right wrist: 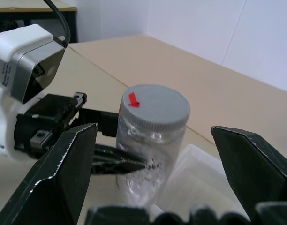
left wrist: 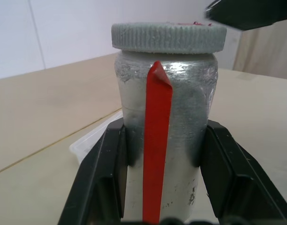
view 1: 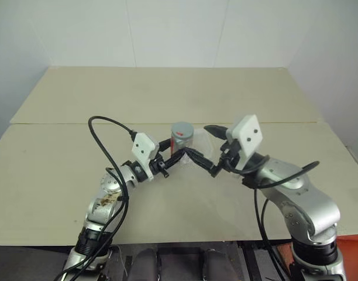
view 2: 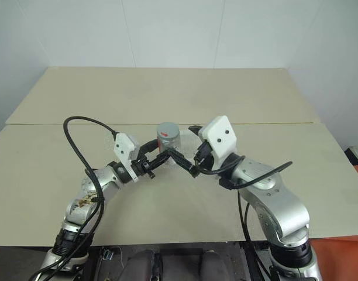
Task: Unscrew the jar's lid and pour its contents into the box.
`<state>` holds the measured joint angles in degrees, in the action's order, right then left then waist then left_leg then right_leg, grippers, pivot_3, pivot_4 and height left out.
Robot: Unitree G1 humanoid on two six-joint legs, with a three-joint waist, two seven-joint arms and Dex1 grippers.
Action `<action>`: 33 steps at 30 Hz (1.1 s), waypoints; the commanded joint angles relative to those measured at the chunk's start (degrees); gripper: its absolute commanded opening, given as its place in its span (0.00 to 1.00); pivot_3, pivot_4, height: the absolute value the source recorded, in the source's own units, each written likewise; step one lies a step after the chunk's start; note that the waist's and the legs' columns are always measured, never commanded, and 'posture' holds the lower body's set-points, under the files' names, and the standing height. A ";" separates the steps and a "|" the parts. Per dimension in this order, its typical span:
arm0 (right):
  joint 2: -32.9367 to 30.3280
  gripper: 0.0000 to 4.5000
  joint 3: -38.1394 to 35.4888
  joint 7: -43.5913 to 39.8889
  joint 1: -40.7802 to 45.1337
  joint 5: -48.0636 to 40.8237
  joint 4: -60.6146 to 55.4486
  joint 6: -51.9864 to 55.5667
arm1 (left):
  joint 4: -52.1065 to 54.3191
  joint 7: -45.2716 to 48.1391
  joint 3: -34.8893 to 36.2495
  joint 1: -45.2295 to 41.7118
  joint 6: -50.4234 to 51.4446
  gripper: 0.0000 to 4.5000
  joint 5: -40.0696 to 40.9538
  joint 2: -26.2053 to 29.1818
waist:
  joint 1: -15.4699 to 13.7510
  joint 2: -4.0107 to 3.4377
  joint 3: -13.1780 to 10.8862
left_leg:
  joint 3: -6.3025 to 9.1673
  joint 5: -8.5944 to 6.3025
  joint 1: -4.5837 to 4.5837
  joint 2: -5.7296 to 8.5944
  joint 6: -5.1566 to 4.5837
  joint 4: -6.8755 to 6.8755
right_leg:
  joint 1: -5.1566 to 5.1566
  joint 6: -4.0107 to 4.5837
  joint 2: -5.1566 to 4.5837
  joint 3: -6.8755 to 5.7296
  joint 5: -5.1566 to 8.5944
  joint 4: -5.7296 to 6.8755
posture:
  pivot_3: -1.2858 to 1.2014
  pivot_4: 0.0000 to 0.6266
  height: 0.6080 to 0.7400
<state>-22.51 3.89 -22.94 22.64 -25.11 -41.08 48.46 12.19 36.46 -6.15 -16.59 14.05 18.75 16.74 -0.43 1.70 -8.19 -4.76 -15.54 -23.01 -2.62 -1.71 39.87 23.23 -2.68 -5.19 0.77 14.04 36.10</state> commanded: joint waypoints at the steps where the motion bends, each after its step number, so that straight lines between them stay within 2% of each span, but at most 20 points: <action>1: 1.19 1.00 0.32 1.54 2.05 -0.79 -1.23 0.67 | 2.50 0.52 -0.50 0.03 -1.25 0.41 0.52 -0.59 | 0.04 0.00 0.00 | 0.00 0.00 0.00 0.00 0.00 0.00 | 0.00 0.00 0.00 0.00 0.00 0.00 | 0.52 0.24 1.00; 20: 6.04 1.00 1.56 3.89 3.72 0.82 4.35 -3.06 | 1.96 -0.61 -1.80 0.02 -3.35 0.41 -0.99 -3.81 | 0.16 -0.01 0.00 | 0.00 0.00 -0.04 0.01 -0.01 -0.01 | 0.03 0.00 0.00 -0.01 0.00 -0.02 | 0.52 0.24 1.00; 28: 5.93 1.00 1.82 3.62 2.63 2.10 4.57 -5.31 | 1.71 -0.21 -1.83 -0.23 -2.19 0.41 -0.46 -3.65 | 0.26 -0.01 0.00 | 0.01 0.00 -0.04 0.00 -0.01 -0.01 | 0.03 0.00 0.00 -0.01 0.00 -0.02 | 0.52 0.24 1.00; 31: 5.95 0.87 1.73 3.51 2.04 2.08 4.58 -5.75 | 1.40 -0.15 -1.77 -0.44 -2.16 0.41 -0.47 -3.62 | 0.27 -0.01 0.00 | 0.01 0.00 -0.04 0.00 -0.01 -0.01 | 0.03 0.00 0.00 -0.01 0.00 -0.02 | 0.52 0.24 1.00; 33: 5.94 0.73 1.87 3.54 1.82 2.19 4.65 -5.80 | 1.32 -0.11 -1.75 -0.48 -2.19 0.41 -0.47 -3.61 | 0.31 -0.01 -0.01 | 0.00 0.00 -0.04 0.00 -0.01 -0.01 | 0.03 0.00 0.00 -0.01 0.00 -0.02 | 0.52 0.24 1.00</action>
<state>-16.53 6.11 -19.25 24.19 -23.14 -35.22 44.47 12.36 36.14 -8.04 -15.88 12.57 17.91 13.23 -0.12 1.69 -8.19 -4.75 -15.53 -23.05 -2.62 -1.72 39.86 23.26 -2.68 -5.19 0.76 14.04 36.08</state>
